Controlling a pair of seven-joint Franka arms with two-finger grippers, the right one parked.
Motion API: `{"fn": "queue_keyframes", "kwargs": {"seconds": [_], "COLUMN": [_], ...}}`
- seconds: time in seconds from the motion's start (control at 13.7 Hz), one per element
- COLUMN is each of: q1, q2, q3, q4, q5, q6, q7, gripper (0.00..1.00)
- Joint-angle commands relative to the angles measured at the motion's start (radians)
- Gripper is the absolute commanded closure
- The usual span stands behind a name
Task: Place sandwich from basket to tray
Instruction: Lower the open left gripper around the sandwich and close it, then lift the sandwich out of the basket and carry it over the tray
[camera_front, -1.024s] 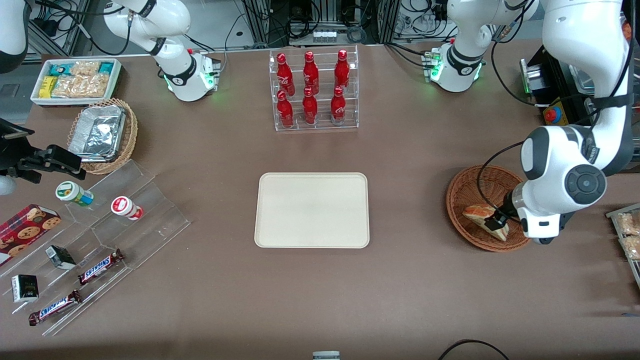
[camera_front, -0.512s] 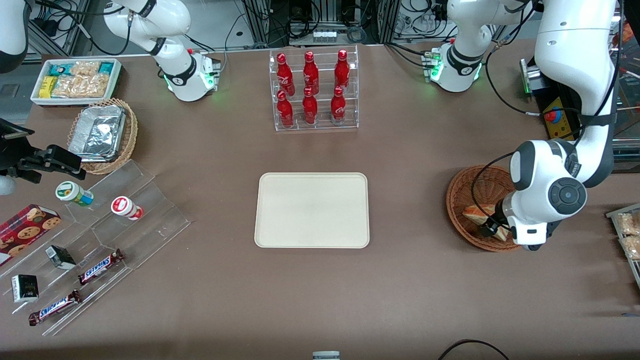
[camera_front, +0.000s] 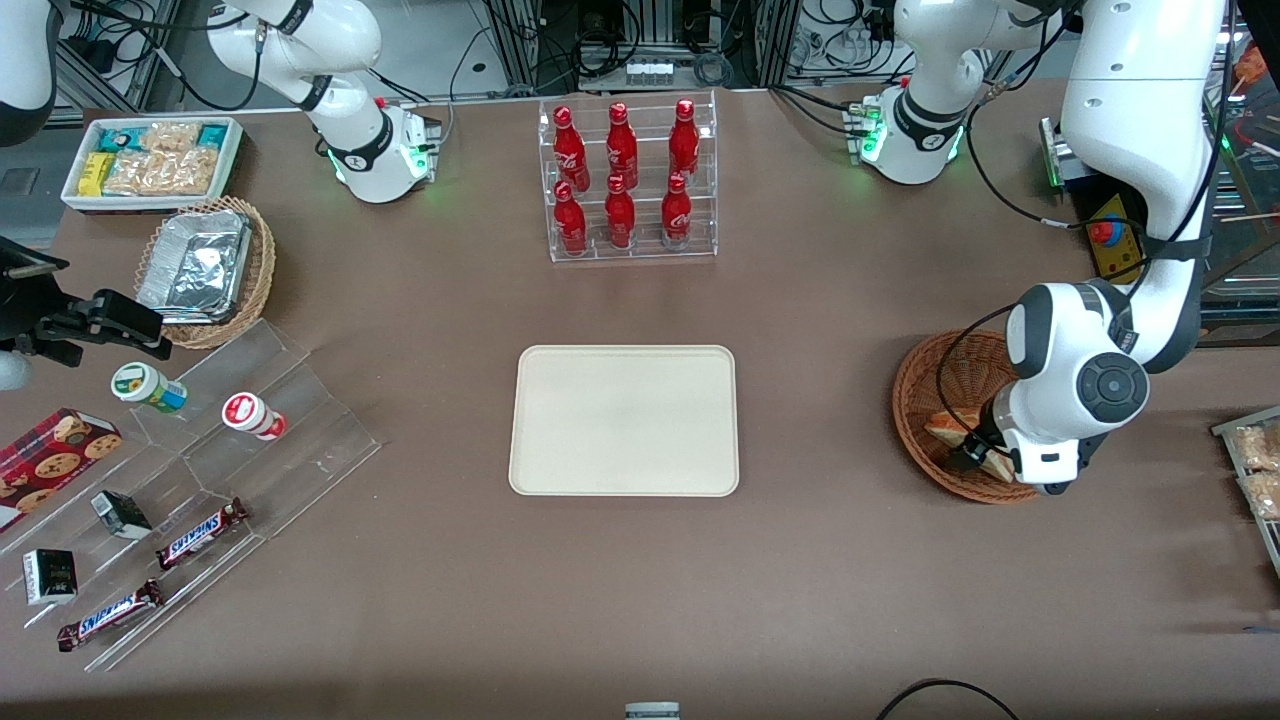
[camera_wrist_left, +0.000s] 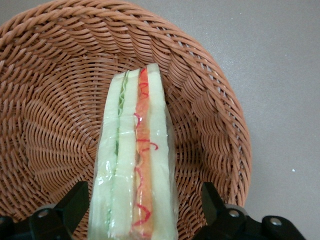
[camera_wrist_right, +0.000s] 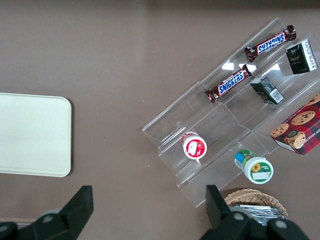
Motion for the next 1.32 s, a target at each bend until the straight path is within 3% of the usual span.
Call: {"fn": "queue_keyframes", "kwargs": {"seconds": [0.0, 0.07, 0.22, 0.37, 0.66, 0.95, 1.24], "q1": [0.002, 0.0, -0.002, 0.002, -0.028, -0.15, -0.267], "q2": [-0.009, -0.011, -0.02, -0.057, -0.127, -0.163, -0.157], "q3": [-0.001, -0.001, -0.001, -0.001, -0.013, -0.013, -0.014], "q4": [-0.005, 0.0, 0.012, 0.05, 0.172, 0.254, 0.371], "q5": [0.016, 0.016, 0.019, 0.047, 0.062, 0.055, -0.01], "q6": [0.008, 0.006, -0.018, -0.148, -0.422, -0.515, -0.561], "q7": [-0.028, -0.023, -0.016, 0.016, 0.061, 0.092, 0.09], "gripper": [0.39, 0.61, 0.9, 0.95, 0.95, 0.94, 0.92]}}
